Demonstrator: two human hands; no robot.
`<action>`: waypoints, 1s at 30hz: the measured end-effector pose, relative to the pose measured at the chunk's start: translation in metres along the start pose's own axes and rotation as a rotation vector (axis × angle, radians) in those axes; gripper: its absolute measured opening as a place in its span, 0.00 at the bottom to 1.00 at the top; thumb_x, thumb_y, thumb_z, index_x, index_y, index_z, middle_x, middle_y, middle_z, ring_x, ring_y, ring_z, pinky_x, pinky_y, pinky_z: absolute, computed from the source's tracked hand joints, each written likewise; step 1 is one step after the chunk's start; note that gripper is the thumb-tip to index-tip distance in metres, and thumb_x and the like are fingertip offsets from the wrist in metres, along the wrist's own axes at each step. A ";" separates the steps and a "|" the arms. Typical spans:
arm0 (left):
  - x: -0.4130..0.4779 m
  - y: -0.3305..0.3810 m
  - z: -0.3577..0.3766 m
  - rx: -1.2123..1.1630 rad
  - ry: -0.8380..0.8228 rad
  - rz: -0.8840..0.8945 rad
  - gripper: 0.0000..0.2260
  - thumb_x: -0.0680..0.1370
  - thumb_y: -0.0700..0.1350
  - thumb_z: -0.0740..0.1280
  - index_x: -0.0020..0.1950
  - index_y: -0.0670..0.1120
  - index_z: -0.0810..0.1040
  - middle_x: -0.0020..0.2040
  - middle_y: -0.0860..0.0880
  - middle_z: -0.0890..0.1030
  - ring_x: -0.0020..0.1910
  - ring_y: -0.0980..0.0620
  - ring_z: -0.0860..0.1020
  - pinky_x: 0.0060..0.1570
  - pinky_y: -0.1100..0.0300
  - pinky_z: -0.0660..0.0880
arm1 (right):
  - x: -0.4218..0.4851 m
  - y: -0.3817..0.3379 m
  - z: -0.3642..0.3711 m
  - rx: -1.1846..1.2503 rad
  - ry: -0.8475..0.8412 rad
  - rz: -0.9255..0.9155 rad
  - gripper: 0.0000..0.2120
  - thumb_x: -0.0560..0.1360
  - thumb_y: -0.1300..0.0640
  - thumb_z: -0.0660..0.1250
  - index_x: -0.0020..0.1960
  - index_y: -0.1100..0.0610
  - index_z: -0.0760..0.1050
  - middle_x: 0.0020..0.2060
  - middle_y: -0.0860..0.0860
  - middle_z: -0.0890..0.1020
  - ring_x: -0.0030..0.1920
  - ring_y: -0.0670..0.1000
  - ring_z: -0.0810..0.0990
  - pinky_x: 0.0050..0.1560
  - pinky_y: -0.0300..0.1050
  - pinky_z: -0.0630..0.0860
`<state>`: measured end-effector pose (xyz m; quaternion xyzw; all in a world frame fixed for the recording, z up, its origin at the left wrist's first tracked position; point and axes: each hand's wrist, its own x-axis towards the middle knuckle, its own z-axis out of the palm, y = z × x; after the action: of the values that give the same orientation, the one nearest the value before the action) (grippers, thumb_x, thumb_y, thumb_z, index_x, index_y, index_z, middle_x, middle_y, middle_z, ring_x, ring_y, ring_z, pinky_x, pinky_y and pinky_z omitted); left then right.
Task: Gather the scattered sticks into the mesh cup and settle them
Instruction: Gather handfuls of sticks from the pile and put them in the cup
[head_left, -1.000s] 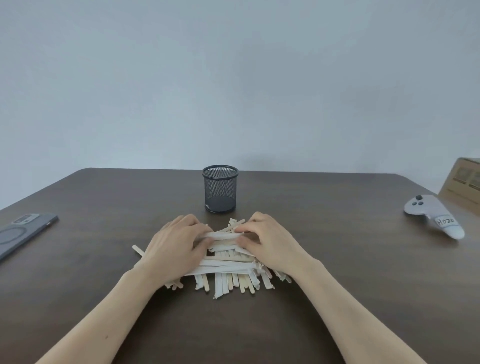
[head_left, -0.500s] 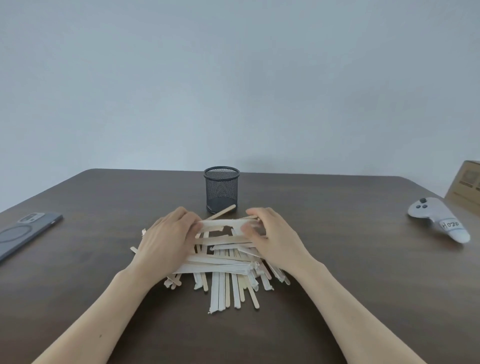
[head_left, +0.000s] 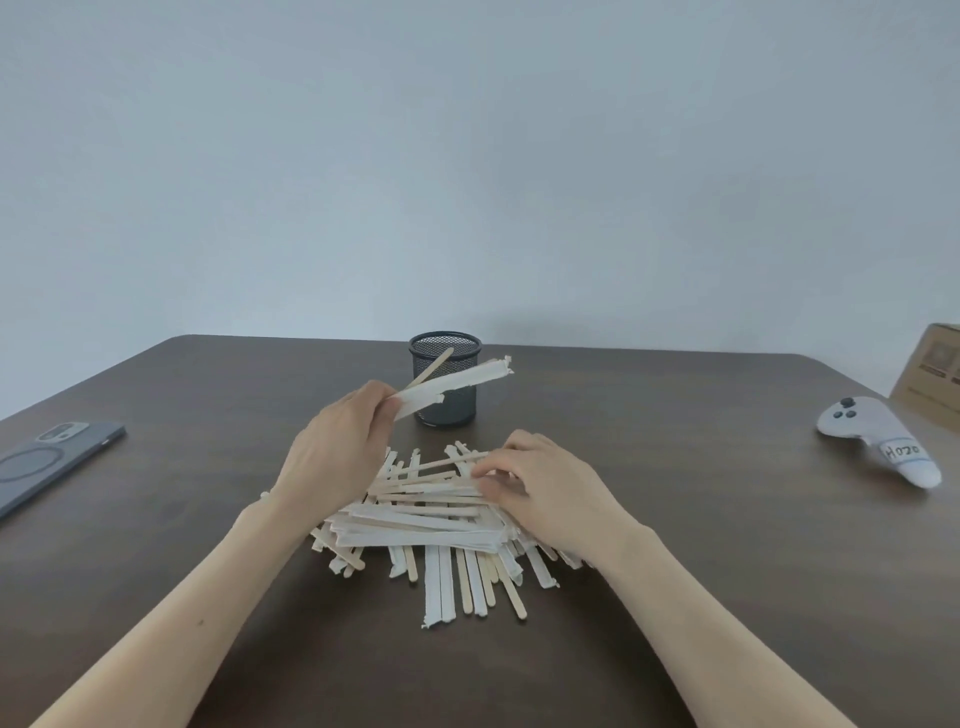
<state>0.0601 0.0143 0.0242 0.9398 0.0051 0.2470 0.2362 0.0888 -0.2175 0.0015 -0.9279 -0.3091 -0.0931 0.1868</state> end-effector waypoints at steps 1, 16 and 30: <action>0.004 0.001 -0.001 -0.027 -0.016 -0.018 0.12 0.87 0.49 0.54 0.51 0.47 0.74 0.40 0.47 0.80 0.33 0.47 0.74 0.36 0.49 0.73 | 0.001 -0.001 0.001 -0.026 0.013 -0.017 0.14 0.83 0.45 0.59 0.63 0.45 0.79 0.52 0.44 0.76 0.57 0.46 0.74 0.52 0.42 0.72; 0.000 0.021 -0.002 -0.566 0.145 -0.201 0.21 0.83 0.60 0.59 0.38 0.48 0.59 0.33 0.50 0.60 0.31 0.52 0.58 0.31 0.55 0.59 | 0.011 -0.004 -0.008 0.282 0.339 0.031 0.07 0.86 0.53 0.55 0.53 0.53 0.69 0.44 0.46 0.72 0.35 0.46 0.71 0.37 0.39 0.69; -0.001 0.027 0.006 -0.747 0.331 -0.224 0.14 0.83 0.44 0.62 0.40 0.39 0.77 0.38 0.40 0.81 0.45 0.35 0.79 0.48 0.54 0.76 | 0.035 -0.017 -0.003 0.976 0.662 0.150 0.19 0.79 0.41 0.64 0.37 0.51 0.63 0.29 0.49 0.61 0.29 0.52 0.58 0.32 0.47 0.60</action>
<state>0.0587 -0.0125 0.0316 0.7308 0.0552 0.3521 0.5821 0.1063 -0.1878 0.0195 -0.6757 -0.1749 -0.2113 0.6843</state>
